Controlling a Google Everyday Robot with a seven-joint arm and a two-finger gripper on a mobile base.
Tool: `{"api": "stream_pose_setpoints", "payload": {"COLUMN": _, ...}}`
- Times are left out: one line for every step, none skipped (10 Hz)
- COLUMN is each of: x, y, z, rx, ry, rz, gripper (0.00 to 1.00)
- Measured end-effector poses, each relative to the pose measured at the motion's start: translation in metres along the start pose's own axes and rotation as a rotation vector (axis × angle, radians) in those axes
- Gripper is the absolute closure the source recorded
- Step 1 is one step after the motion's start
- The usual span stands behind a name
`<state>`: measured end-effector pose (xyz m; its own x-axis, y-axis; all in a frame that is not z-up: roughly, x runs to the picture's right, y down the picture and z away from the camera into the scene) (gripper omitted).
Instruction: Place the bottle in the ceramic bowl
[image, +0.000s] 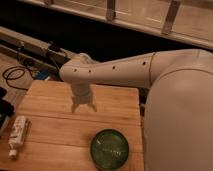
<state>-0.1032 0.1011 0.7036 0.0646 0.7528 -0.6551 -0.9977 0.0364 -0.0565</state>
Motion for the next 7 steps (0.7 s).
{"api": "stream_pose_setpoints", "payload": {"x": 0.000, "y": 0.000, "z": 0.000, "rx": 0.000, "ry": 0.000, "rz": 0.000, "gripper": 0.35}}
{"api": "stream_pose_setpoints", "payload": {"x": 0.000, "y": 0.000, "z": 0.000, "rx": 0.000, "ry": 0.000, "rz": 0.000, "gripper": 0.35}}
{"api": "stream_pose_setpoints", "payload": {"x": 0.000, "y": 0.000, "z": 0.000, "rx": 0.000, "ry": 0.000, "rz": 0.000, "gripper": 0.35}}
{"api": "stream_pose_setpoints", "payload": {"x": -0.001, "y": 0.000, "z": 0.000, "rx": 0.001, "ry": -0.004, "rz": -0.002, "gripper": 0.35}}
{"api": "stream_pose_setpoints", "payload": {"x": -0.003, "y": 0.000, "z": -0.002, "rx": 0.006, "ry": -0.021, "rz": -0.012, "gripper": 0.35}}
{"api": "stream_pose_setpoints", "payload": {"x": -0.007, "y": 0.005, "z": -0.008, "rx": 0.006, "ry": -0.073, "rz": -0.035, "gripper": 0.35}}
{"api": "stream_pose_setpoints", "payload": {"x": -0.014, "y": 0.016, "z": -0.014, "rx": -0.001, "ry": -0.154, "rz": -0.069, "gripper": 0.35}}
